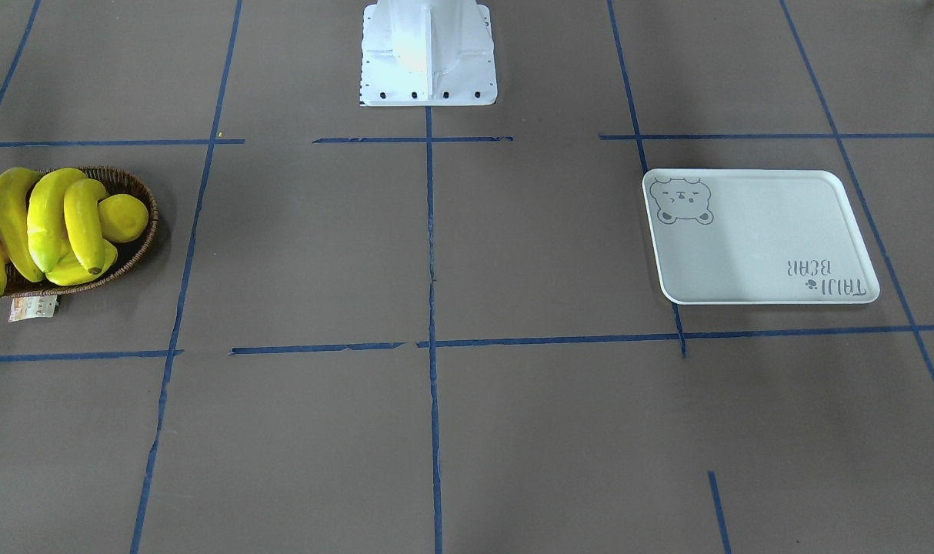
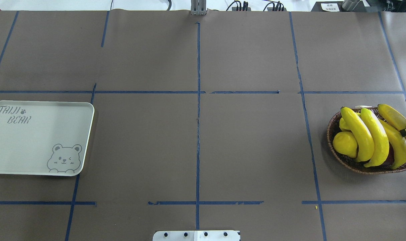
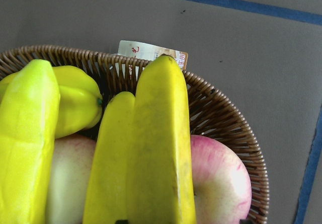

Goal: Transfer all bananas from basket to plate

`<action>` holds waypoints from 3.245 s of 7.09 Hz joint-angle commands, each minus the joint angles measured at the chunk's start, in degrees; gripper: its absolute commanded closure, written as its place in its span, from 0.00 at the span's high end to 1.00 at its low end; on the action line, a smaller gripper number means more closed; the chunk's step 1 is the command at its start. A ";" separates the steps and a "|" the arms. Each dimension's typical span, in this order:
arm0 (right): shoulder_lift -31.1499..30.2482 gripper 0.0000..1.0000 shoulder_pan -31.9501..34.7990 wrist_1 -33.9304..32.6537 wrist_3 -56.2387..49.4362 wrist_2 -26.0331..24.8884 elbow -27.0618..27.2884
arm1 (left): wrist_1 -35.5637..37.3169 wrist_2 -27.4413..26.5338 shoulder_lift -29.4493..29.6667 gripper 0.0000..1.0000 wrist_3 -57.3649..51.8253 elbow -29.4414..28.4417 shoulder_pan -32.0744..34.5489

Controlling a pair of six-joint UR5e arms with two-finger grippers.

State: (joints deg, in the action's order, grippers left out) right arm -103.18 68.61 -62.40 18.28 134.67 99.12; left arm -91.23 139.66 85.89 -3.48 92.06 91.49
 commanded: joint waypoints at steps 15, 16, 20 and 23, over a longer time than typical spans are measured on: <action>-1.05 0.02 3.37 -0.01 -0.61 -0.55 0.55 | 0.08 0.53 0.77 1.00 0.58 0.14 0.00; -1.14 0.00 5.64 0.00 -1.31 0.58 0.89 | 0.08 0.62 0.77 1.00 0.67 0.05 0.00; -1.76 0.00 8.56 -14.85 -3.25 5.78 12.44 | 0.08 0.70 0.77 1.00 0.76 0.22 0.00; 11.89 0.00 11.63 -49.47 -14.11 2.28 23.12 | 0.17 0.70 0.68 1.00 0.76 0.49 0.00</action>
State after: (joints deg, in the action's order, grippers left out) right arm -97.55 78.85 -98.63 8.84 138.94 119.30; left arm -91.08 140.36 86.64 -2.72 92.45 91.49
